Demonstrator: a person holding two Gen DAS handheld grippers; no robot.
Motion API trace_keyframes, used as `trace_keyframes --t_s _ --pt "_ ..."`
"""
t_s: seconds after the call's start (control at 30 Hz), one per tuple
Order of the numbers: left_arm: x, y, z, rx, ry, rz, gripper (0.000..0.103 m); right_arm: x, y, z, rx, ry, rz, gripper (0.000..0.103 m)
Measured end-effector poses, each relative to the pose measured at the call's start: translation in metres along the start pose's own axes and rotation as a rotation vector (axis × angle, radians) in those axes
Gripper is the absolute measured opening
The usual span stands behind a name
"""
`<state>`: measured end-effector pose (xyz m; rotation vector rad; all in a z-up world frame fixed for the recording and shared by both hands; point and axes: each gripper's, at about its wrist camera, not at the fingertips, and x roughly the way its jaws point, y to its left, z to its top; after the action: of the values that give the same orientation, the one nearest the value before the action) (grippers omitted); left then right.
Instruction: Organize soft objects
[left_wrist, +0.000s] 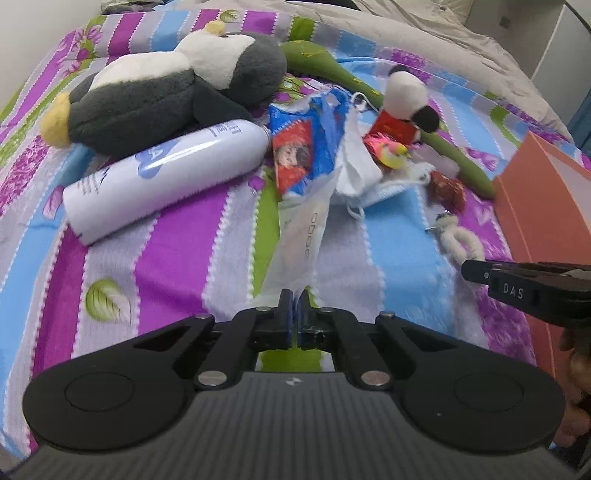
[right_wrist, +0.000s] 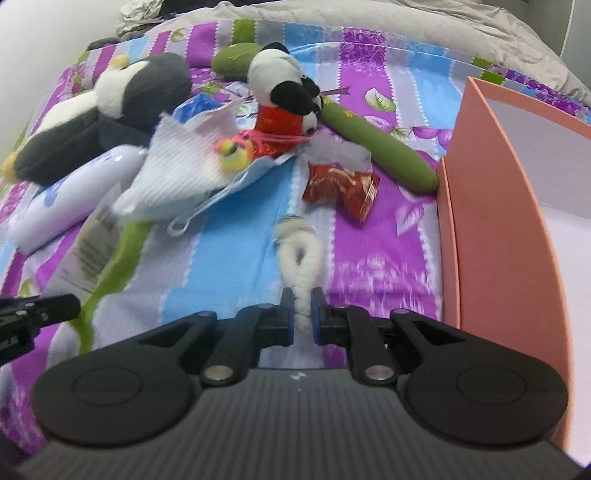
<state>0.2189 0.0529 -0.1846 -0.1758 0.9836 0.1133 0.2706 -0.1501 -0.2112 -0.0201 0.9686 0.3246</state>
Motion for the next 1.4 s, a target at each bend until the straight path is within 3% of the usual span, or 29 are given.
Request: trace_keyframes --t_s 0.4,0.63,0.7,0.73,0.77,0.83,0.93,1.07,1.4 --pt "-0.052 -0.013 -0.058 0.035 0.013 -0.063 0.001 -0.059 0.012 -0.058 -0.019 0.010 -0.001 0.012" --pt "-0.057 -0.019 -0.079 0.050 0.025 -0.086 0.003 -0.072 0.011 -0.095 0.011 0.056 0.030 0.017" --pt "-0.055 -0.021 -0.081 0.057 0.029 -0.099 0.010 -0.073 0.008 -0.100 0.029 0.067 0.043 0.028" --pt "-0.053 -0.021 -0.080 0.053 0.034 -0.105 0.024 -0.074 0.006 -0.102 0.034 0.066 0.047 0.040" --pt "-0.052 -0.021 -0.080 0.048 0.038 -0.112 0.046 -0.076 0.006 -0.103 0.035 0.061 0.049 0.049" --pt "-0.053 -0.022 -0.079 0.041 0.022 -0.126 0.061 -0.081 0.005 -0.102 0.030 0.040 0.054 0.052" --pt "-0.054 -0.024 -0.077 0.039 -0.001 -0.192 0.063 -0.087 0.003 -0.099 0.010 0.003 0.049 0.052" --pt "-0.043 -0.022 -0.074 -0.011 0.005 -0.191 0.066 -0.085 0.006 -0.096 -0.042 -0.028 0.040 0.052" --pt "-0.007 -0.028 -0.059 0.029 0.014 -0.092 0.072 -0.058 0.010 -0.094 -0.119 -0.018 0.028 0.052"
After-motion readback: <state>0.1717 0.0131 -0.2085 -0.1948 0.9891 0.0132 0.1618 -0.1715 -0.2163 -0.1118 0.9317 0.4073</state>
